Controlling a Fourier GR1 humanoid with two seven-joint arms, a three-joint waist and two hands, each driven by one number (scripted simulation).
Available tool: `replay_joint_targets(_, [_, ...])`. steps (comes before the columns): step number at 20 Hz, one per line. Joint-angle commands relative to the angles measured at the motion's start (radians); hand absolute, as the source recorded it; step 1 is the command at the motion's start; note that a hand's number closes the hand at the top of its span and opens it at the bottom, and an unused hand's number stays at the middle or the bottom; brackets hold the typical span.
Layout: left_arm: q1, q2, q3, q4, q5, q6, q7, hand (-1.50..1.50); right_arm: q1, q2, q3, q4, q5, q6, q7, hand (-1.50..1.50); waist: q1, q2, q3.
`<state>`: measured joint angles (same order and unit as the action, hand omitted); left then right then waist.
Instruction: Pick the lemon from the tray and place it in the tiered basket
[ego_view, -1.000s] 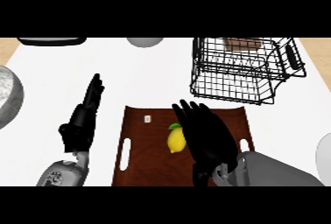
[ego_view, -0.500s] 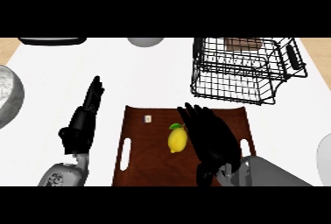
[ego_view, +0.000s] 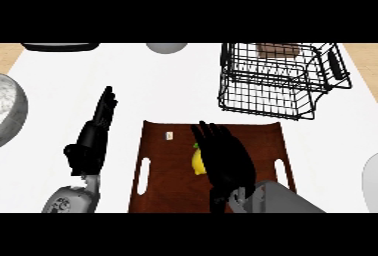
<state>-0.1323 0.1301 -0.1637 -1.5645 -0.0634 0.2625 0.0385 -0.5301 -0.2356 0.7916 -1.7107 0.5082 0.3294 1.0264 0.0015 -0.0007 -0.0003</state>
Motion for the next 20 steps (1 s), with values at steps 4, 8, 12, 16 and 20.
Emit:
replay_joint_targets(4, [-0.001, 0.009, 0.042, 0.015, 0.007, -0.036, -0.007, 0.0, 0.034, 0.046, -0.076, 0.076, 0.046, 0.096, 0.003, -1.5, 0.0, 0.0, 0.0])
replay_joint_targets(8, [-0.048, -0.03, 0.024, 0.028, -0.035, -0.007, 0.034, 0.0, 0.026, 0.12, -0.072, 0.194, 0.14, 0.056, -0.071, -1.5, 0.001, 0.001, 0.0])
replay_joint_targets(12, [-0.035, -0.044, 0.02, 0.035, -0.054, -0.012, -0.006, 0.0, 0.042, 0.133, -0.144, 0.18, 0.141, 0.118, -0.075, -1.5, -0.001, 0.001, 0.0])
replay_joint_targets(16, [0.013, -0.07, -0.01, -0.034, -0.08, -0.001, 0.032, 0.0, 0.081, 0.153, -0.157, 0.162, 0.197, 0.141, -0.093, -1.5, 0.001, -0.001, 0.0])
replay_joint_targets(20, [0.013, -0.083, -0.003, -0.03, -0.095, -0.009, 0.041, 0.0, 0.119, 0.175, -0.179, 0.203, 0.273, 0.118, -0.185, -1.5, 0.0, 0.0, 0.0])
